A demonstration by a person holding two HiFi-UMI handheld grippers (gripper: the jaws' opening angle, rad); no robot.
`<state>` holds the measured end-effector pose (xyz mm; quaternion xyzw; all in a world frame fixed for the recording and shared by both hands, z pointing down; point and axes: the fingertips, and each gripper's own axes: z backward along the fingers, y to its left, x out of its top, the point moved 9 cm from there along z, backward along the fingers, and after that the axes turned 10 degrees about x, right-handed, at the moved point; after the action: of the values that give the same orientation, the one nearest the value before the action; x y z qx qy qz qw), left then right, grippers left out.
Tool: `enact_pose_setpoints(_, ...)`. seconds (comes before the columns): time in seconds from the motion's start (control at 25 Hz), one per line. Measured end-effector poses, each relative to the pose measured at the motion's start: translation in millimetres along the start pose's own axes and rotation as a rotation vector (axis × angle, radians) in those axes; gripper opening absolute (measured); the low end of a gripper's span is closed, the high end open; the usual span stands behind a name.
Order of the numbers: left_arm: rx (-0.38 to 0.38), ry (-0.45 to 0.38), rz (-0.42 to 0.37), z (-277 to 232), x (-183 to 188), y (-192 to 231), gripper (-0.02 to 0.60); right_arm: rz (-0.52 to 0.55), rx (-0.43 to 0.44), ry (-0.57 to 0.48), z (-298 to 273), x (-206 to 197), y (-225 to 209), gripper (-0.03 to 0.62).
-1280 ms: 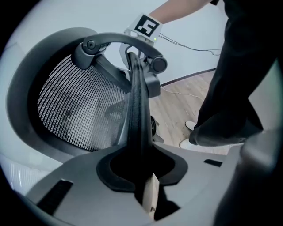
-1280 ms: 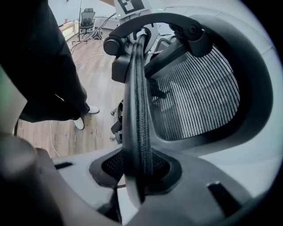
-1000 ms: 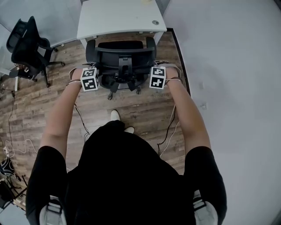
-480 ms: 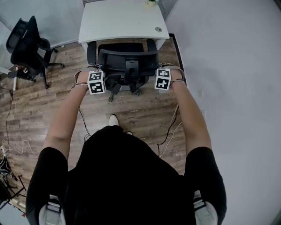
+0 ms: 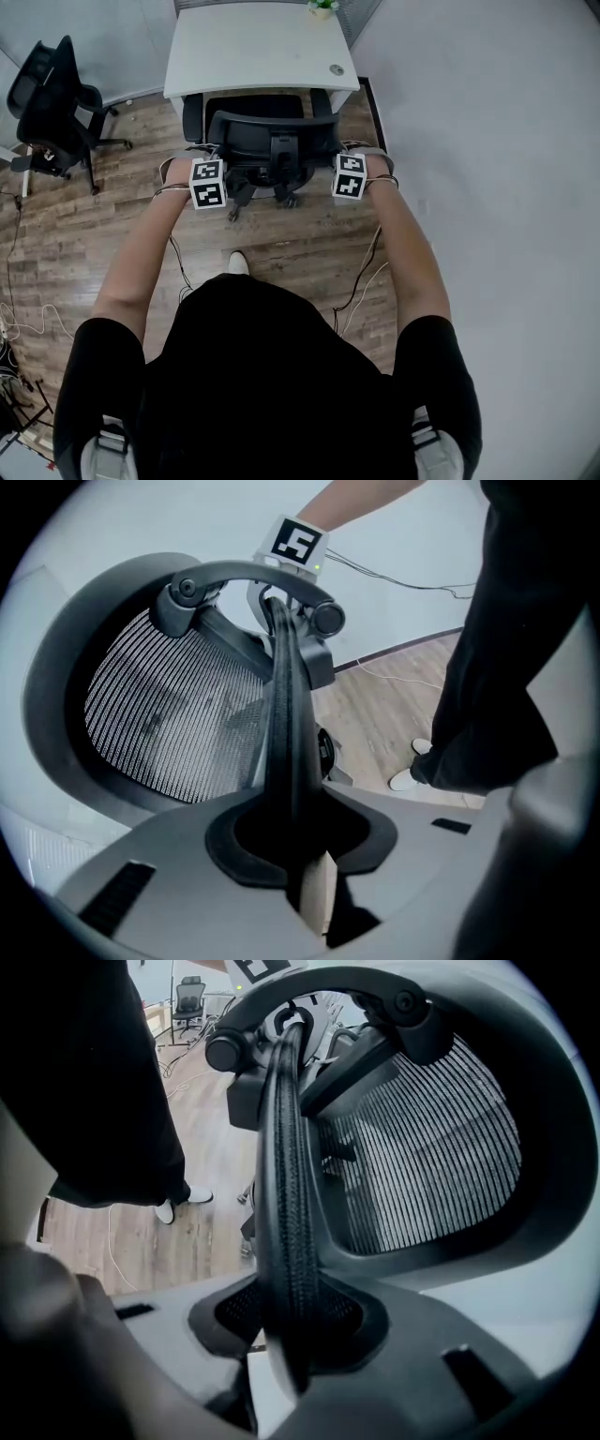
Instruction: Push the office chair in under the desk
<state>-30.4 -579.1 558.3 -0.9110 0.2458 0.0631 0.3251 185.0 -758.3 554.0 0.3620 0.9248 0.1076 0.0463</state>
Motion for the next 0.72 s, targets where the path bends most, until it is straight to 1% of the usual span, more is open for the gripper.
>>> enact_pose_setpoints(0.12,0.001,-0.001,0.004,1,-1,-1,0.072,-0.006,0.002,-0.005,0,1,1,0.109)
enact_pose_setpoints(0.2,-0.020,-0.002,0.014,1,-1,-1,0.080,-0.020,0.011,-0.015,1,1,0,0.117)
enact_pose_setpoints(0.24,-0.040,-0.003,0.019,1,-2,-1,0.099,-0.036,0.022,-0.025,3,0,-1,0.128)
enact_pose_setpoints(0.36,-0.103,-0.021,0.040,3,-3,-1,0.183,-0.091,0.066,-0.077,13,-4,-3,0.164)
enact_pose_setpoints(0.44,-0.113,-0.039,0.077,8,-3,4,0.221,-0.097,0.083,-0.110,24,-8,-3,0.169)
enact_pose_setpoints(0.52,-0.094,-0.051,0.119,16,-2,9,0.230,-0.089,0.077,-0.154,36,-13,0,0.170)
enact_pose_setpoints(0.6,-0.042,-0.073,0.169,28,0,14,0.232,-0.111,0.037,-0.244,53,-17,2,0.169)
enact_pose_setpoints(0.64,-0.006,-0.094,0.210,35,1,17,0.232,-0.141,0.011,-0.307,62,-20,3,0.169)
enact_pose_setpoints(0.72,0.074,-0.159,0.330,52,6,22,0.232,-0.218,-0.043,-0.461,82,-24,5,0.169)
